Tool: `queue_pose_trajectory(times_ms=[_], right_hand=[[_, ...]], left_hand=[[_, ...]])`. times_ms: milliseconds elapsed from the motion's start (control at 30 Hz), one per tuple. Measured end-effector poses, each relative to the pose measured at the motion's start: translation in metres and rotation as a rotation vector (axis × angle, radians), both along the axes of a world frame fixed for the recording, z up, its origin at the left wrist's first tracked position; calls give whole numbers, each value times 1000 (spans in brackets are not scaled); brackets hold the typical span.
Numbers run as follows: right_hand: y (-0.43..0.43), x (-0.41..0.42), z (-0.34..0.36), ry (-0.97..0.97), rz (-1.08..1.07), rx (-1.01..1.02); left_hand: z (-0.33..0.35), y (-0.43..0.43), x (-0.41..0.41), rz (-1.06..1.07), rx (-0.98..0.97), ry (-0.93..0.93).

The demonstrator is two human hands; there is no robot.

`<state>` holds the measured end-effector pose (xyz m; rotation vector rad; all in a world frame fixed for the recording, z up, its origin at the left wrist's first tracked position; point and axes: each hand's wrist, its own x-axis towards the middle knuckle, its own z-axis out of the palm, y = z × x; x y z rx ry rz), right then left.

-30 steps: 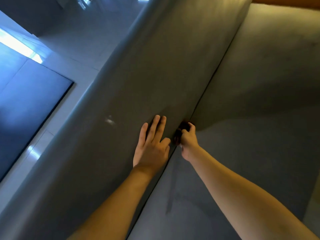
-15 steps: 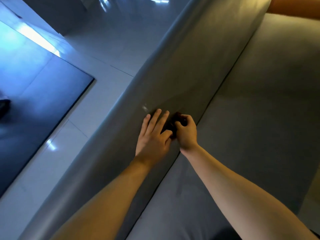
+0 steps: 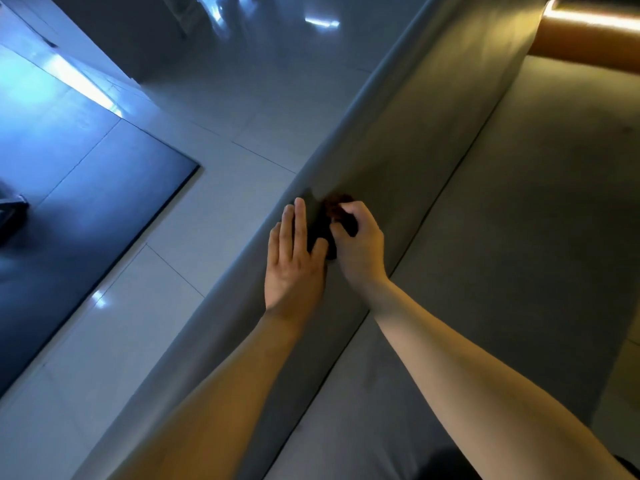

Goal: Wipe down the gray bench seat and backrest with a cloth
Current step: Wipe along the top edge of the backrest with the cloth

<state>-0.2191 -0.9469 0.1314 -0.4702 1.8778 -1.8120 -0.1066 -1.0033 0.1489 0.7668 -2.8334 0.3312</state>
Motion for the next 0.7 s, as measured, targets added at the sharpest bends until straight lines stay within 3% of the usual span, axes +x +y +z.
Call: queue_pose_trajectory(times_ms=[267,433,567,633,700], right_hand=[[4,-2,6,-184,-87,124],[-9,-1,25,126,-7,-1],[-3,6,6,223,5,72],[9,16,-16,175,45,131],[20,26,-33,7,49,186]], left_hand=[[-1,0,0,-19,-18,-21],[0,3,1,-23,-39,87],[-2,0,2,-52,-18,48],[-5,-2,3,-86,1,40],[-5,-1,2,-90,17,35]])
